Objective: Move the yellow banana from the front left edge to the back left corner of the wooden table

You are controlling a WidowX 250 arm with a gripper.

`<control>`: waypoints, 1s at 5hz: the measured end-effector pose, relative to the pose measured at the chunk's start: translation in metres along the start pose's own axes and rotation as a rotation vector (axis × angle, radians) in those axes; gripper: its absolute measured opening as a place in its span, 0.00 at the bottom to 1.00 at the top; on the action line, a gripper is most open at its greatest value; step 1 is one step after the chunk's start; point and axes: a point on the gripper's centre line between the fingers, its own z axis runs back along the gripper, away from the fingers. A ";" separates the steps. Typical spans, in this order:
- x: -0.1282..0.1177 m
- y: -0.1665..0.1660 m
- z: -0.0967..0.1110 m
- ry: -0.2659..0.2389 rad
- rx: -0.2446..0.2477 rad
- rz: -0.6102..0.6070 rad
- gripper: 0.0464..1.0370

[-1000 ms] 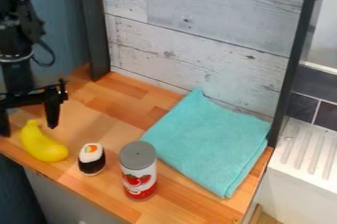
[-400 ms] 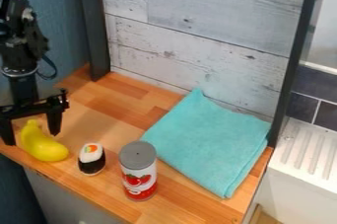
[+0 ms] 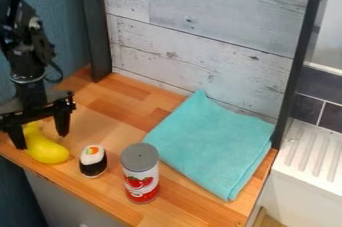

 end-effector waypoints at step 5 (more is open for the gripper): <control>0.024 -0.026 0.004 0.025 -0.046 -0.065 0.55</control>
